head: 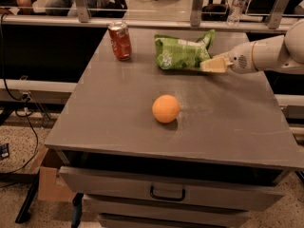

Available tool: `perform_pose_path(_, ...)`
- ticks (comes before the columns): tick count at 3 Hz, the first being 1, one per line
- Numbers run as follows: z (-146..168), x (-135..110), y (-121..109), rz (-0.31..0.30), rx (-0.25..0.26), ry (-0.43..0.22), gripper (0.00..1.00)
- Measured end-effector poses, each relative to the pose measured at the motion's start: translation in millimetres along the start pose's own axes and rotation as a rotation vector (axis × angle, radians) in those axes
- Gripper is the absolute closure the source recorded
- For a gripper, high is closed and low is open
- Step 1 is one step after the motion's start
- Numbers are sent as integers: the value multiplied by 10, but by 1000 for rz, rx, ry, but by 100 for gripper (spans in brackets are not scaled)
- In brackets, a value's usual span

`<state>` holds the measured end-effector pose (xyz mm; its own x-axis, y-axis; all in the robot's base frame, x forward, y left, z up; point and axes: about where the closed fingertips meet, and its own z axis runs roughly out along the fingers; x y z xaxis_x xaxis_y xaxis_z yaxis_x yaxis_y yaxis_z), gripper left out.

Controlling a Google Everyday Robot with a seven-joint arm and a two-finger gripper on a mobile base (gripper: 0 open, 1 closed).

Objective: Move green rice chip bag near orange

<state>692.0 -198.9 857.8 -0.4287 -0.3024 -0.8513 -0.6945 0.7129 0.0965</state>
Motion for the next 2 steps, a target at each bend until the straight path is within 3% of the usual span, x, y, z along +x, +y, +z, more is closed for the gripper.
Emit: perform_pose_path(2, -401, 231, 578, -116, -123, 192, 100)
